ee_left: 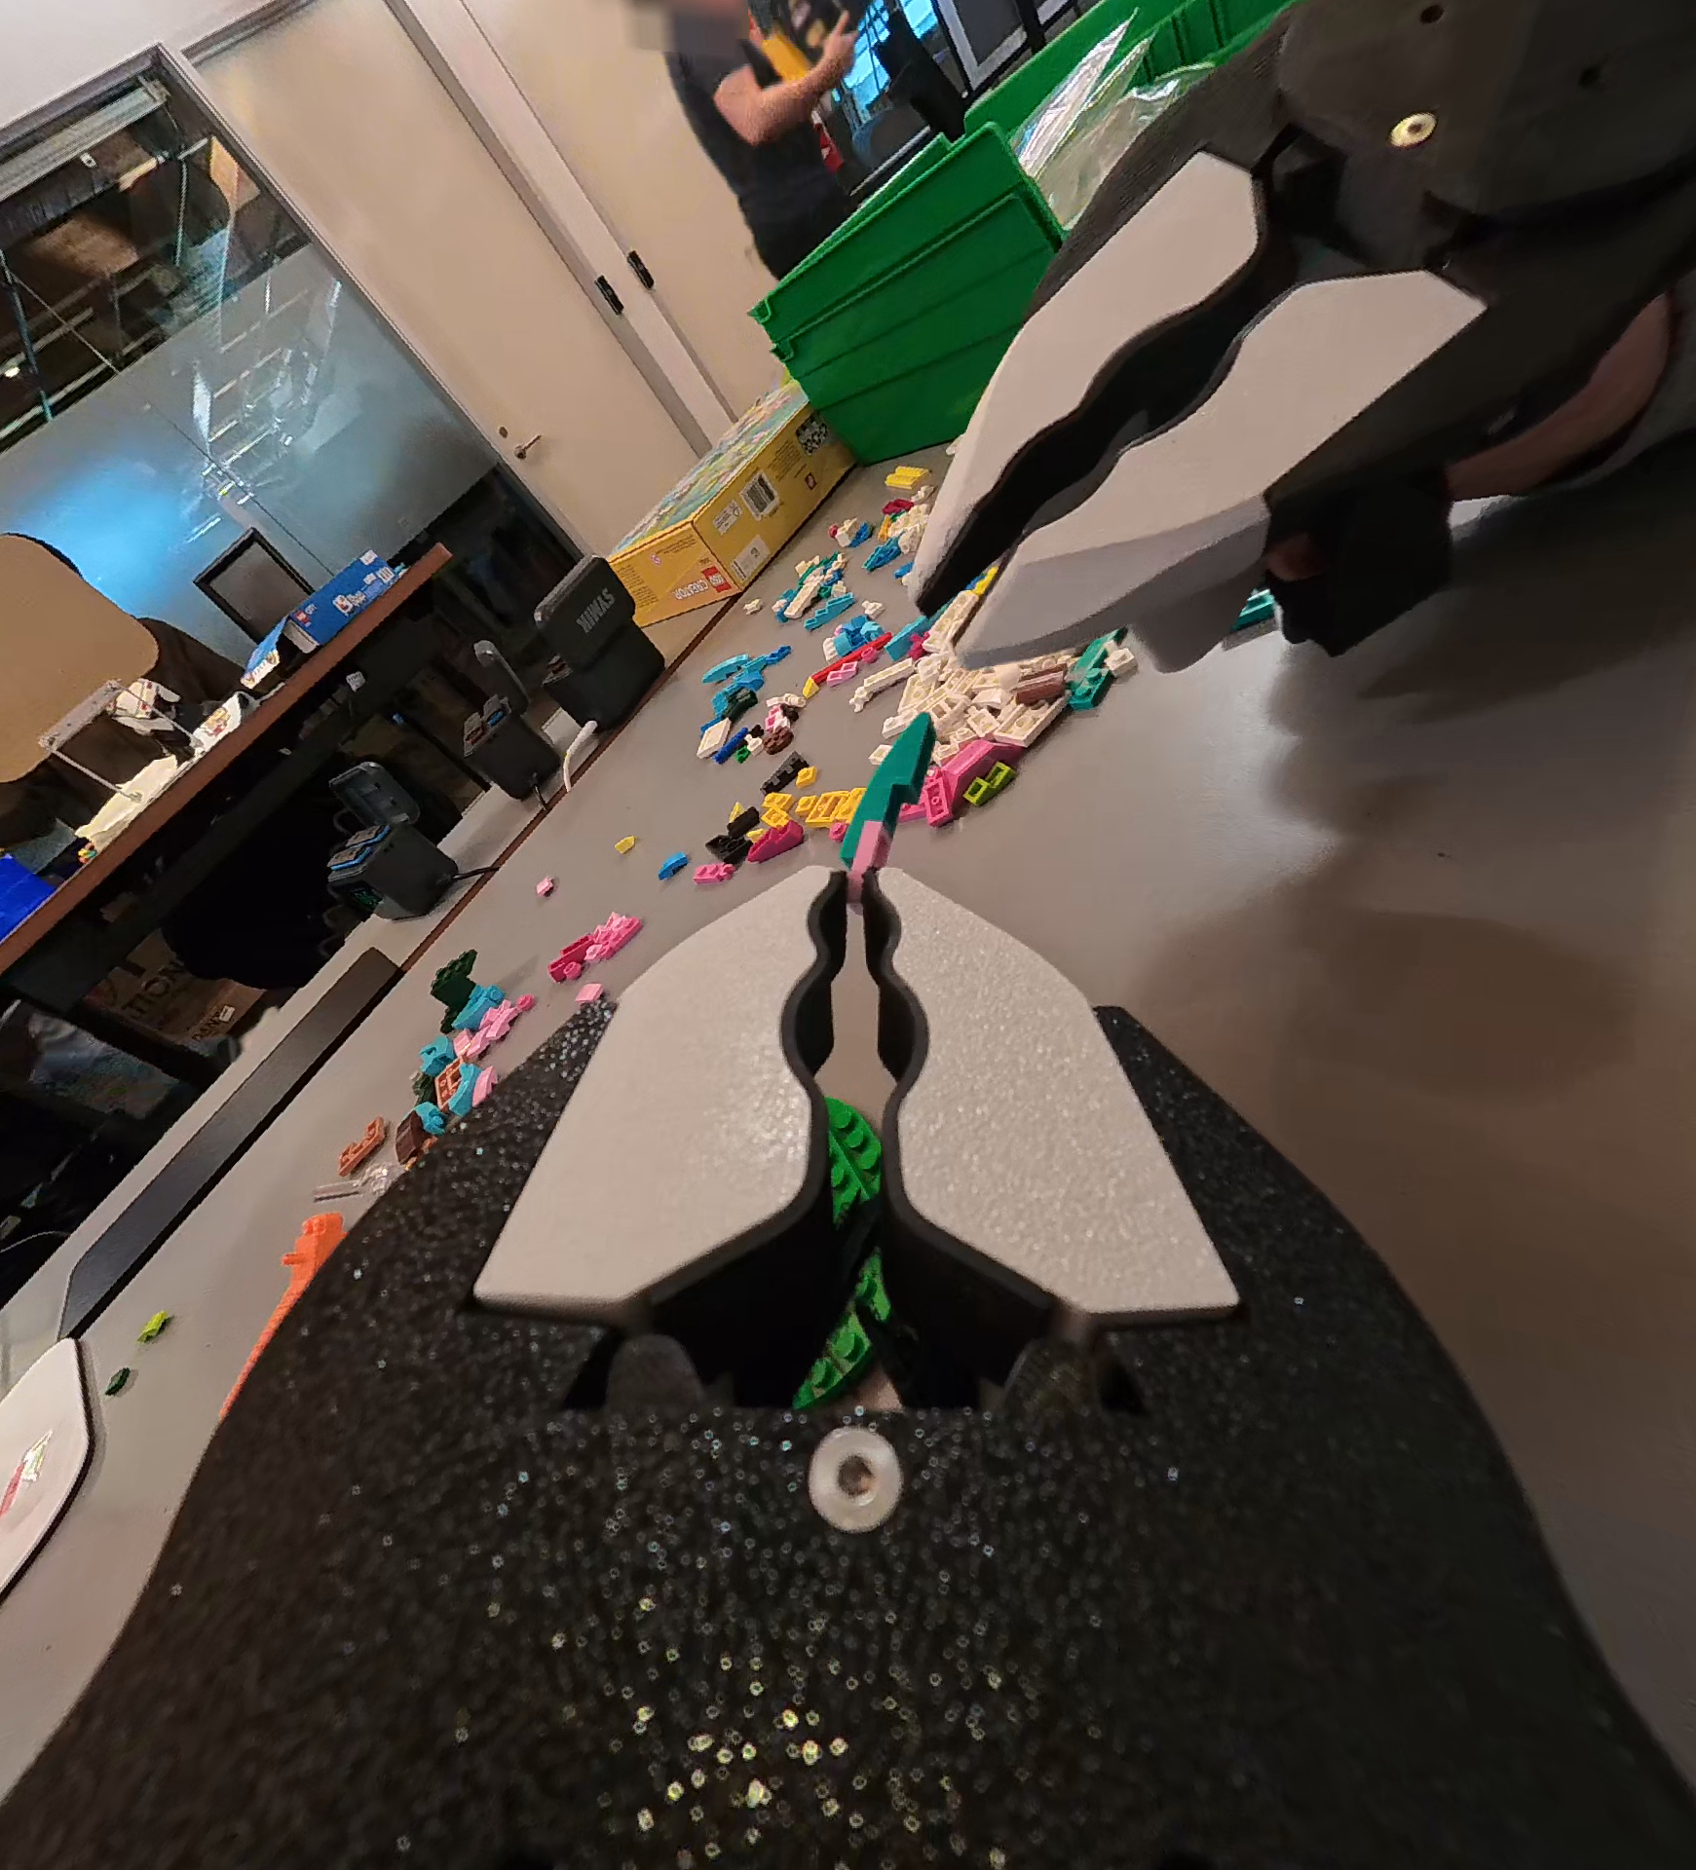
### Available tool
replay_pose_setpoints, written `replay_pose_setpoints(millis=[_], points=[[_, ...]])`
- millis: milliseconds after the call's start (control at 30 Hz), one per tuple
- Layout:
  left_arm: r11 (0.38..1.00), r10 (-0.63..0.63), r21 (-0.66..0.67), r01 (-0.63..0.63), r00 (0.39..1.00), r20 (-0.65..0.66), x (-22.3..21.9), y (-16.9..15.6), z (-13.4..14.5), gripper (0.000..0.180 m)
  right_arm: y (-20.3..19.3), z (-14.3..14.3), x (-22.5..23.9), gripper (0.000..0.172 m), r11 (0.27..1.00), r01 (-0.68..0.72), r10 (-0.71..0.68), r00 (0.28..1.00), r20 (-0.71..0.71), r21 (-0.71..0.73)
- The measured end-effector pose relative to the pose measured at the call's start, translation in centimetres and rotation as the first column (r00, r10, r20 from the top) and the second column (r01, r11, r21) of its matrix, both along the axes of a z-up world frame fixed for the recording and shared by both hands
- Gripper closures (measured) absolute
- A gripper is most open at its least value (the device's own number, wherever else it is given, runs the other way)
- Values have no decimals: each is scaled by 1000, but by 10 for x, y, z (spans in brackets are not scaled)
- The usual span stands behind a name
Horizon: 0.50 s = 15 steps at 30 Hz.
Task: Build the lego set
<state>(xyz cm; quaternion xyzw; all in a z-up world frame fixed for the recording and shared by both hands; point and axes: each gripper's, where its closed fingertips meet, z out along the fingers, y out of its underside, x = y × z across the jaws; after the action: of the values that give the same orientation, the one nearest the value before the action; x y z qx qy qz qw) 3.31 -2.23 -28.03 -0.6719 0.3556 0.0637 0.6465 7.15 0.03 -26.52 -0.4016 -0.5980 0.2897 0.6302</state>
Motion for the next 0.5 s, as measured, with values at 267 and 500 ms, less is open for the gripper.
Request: replay_pose_setpoints(millis=[267, 500], points=[[999, -44, -8, 44, 999, -8, 6, -2, -2, 177, -5, 2, 3, 159, 995, -95, 95, 996, 1, 4], [995, -101, -17, 100, 994, -42, 15, -5, -6, 177, -22, -16, 4, 148, 973, -232, 230, 965, 123, 6]])
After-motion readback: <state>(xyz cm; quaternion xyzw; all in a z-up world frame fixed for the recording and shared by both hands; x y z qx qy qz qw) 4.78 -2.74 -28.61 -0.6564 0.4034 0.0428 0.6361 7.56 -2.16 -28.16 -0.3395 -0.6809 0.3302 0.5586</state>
